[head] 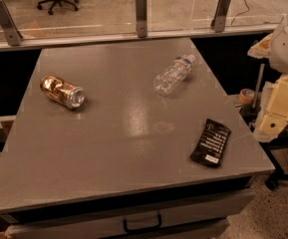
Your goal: Pick rxbar chocolate
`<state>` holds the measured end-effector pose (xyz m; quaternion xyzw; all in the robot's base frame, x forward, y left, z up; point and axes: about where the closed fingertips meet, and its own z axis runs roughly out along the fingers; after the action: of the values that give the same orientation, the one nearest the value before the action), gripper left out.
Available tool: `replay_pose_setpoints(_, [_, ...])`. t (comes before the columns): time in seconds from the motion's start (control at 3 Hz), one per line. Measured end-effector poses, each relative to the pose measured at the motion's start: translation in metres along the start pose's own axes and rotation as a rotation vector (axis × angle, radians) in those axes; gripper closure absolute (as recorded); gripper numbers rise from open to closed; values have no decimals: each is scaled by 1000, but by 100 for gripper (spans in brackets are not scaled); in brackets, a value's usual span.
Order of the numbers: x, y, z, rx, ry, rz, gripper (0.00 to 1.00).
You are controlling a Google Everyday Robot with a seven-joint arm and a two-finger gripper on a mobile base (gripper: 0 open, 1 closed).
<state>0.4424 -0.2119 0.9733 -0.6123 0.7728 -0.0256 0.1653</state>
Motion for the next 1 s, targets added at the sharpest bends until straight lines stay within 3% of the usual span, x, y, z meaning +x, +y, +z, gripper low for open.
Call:
replay_pose_setpoints(0.33, [-17,4,32,-66,-85,-95,0])
replay_pose_setpoints(1.0, [-37,28,101,-219,-215,-419,0])
